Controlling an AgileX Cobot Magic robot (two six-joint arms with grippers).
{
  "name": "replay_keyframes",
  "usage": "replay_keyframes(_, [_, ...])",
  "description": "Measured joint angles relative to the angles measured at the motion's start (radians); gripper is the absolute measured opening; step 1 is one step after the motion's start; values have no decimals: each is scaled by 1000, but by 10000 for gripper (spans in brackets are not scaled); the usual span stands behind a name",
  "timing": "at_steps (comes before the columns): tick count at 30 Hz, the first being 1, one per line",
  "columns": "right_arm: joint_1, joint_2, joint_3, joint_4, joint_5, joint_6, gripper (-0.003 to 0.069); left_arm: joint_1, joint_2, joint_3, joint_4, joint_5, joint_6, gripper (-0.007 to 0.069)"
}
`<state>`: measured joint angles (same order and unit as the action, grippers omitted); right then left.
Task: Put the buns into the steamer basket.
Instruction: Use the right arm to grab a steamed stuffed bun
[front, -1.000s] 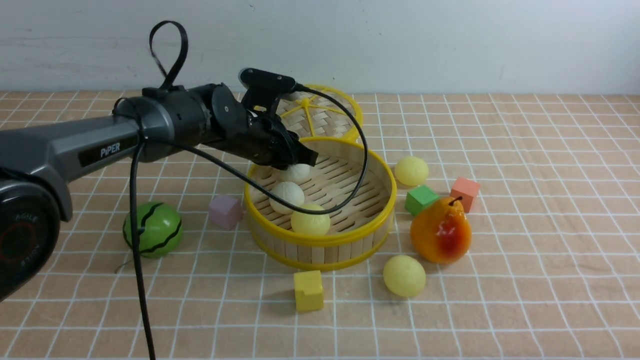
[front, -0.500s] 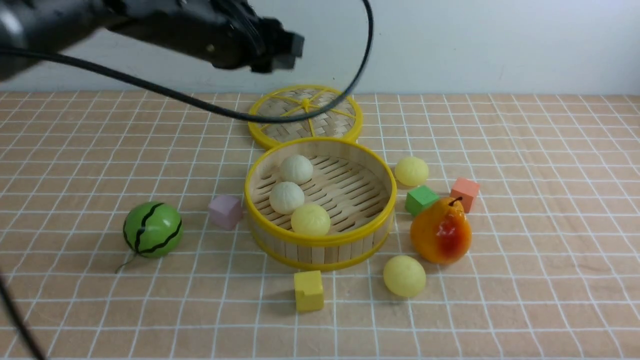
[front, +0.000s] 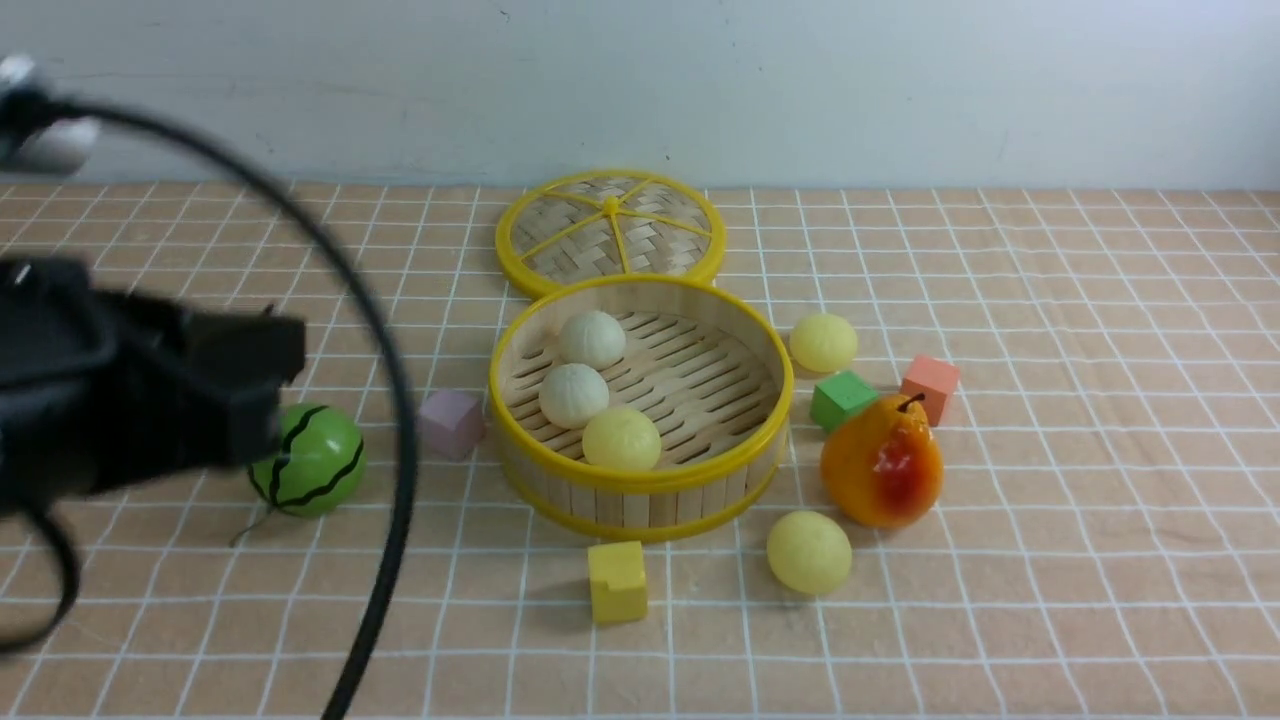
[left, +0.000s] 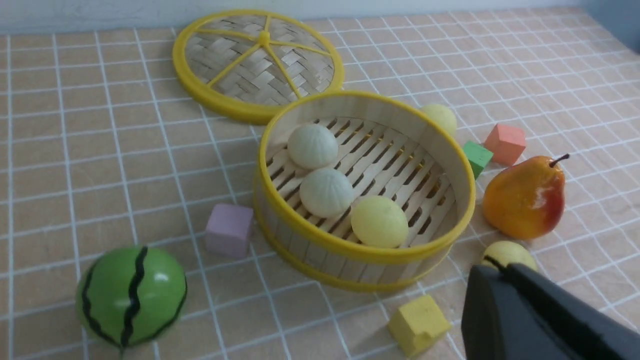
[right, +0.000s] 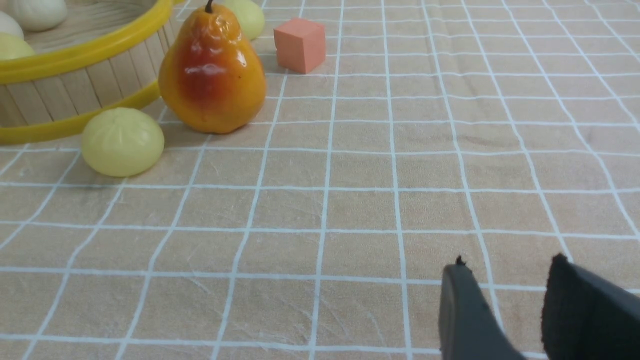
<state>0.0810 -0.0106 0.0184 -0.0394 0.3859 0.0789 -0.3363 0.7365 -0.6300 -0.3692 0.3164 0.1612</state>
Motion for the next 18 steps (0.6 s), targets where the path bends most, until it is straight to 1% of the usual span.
replay_keyframes(1, [0,0,0,0,0,0,241,0,-14,14,-4,-5,-1,-13])
replay_keyframes(3, [0,0,0,0,0,0,241,0,-202,159,-16,-66,-2,-13])
replay_keyframes(6, [0,0,0,0,0,0,241,0,-391,321,-26,-124,-2,-13])
replay_keyframes(7, [0,0,0,0,0,0,241,0,-402,330,-27,-126,-2,-13])
replay_keyframes(9, [0,0,0,0,0,0,241,0,-520,424,-31,-155,-2,-13])
replay_keyframes(12, [0,0,0,0,0,0,241,0,-571,461,-33,-214,-2,-13])
replay_keyframes(18, [0,0,0,0,0,0,241,0,-558,480,-34,-213,-2,-13])
